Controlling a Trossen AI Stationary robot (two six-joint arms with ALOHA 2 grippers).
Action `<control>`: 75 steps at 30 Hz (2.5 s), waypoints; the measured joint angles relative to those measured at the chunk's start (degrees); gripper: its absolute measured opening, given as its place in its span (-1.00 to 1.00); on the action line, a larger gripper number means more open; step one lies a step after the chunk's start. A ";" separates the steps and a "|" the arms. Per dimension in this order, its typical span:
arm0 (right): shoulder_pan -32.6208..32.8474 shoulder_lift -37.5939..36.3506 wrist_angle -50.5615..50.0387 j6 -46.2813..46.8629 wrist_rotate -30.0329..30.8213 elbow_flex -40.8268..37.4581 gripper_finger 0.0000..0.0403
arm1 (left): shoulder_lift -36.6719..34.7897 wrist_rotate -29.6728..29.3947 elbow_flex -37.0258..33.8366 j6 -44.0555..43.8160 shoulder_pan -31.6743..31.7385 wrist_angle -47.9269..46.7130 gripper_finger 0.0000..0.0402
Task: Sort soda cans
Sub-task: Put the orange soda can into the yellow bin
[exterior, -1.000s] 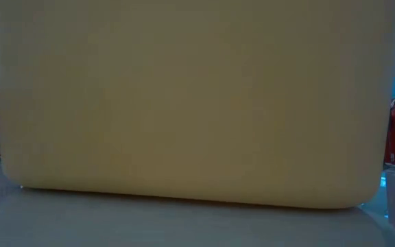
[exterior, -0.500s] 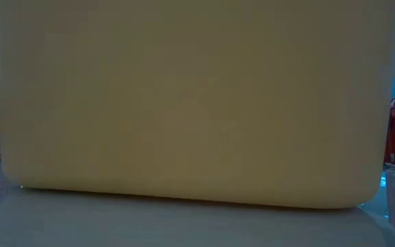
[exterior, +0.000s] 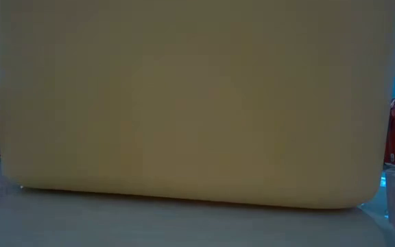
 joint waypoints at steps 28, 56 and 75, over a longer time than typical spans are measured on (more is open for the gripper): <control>-0.49 0.00 3.04 -3.08 1.55 -0.26 0.85 | -9.76 7.56 -21.75 21.80 36.41 9.93 0.75; -0.46 0.00 2.38 -4.13 3.10 -0.24 0.85 | 7.14 14.81 -21.78 41.69 43.33 10.49 0.51; 5.64 -0.84 -12.38 8.92 6.36 -0.19 0.85 | 5.24 10.06 0.76 42.20 34.07 16.57 0.50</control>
